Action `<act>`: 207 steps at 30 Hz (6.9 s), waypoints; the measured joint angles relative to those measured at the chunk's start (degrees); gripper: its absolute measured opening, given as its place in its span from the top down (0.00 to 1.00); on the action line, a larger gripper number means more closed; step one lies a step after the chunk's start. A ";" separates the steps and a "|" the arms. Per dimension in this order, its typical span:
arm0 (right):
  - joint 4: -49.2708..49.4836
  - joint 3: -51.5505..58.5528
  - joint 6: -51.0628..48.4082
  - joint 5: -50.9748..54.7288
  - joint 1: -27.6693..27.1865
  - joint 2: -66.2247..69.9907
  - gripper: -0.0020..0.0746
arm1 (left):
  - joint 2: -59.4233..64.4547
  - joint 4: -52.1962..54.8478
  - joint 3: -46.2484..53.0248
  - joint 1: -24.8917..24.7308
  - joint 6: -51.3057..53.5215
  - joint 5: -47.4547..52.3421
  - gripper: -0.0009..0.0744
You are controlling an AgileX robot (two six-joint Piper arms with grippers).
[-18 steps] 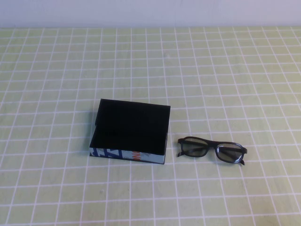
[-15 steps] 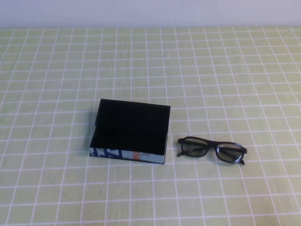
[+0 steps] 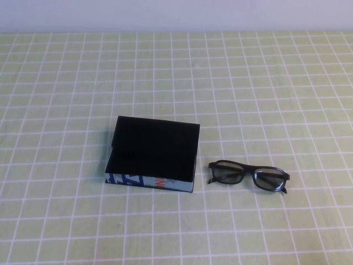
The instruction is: Return glasses to glasses case
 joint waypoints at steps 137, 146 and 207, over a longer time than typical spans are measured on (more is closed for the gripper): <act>-16.05 -85.11 -26.46 40.65 26.35 107.27 0.61 | 49.82 -36.43 -43.95 0.00 34.45 39.20 0.99; -12.02 -90.22 -26.46 42.04 23.89 109.98 0.61 | 49.82 -38.19 -43.95 0.00 34.57 41.32 0.99; -3.97 -104.11 -27.70 49.04 20.73 115.82 0.97 | 49.82 -38.75 -43.95 0.00 36.22 43.90 0.99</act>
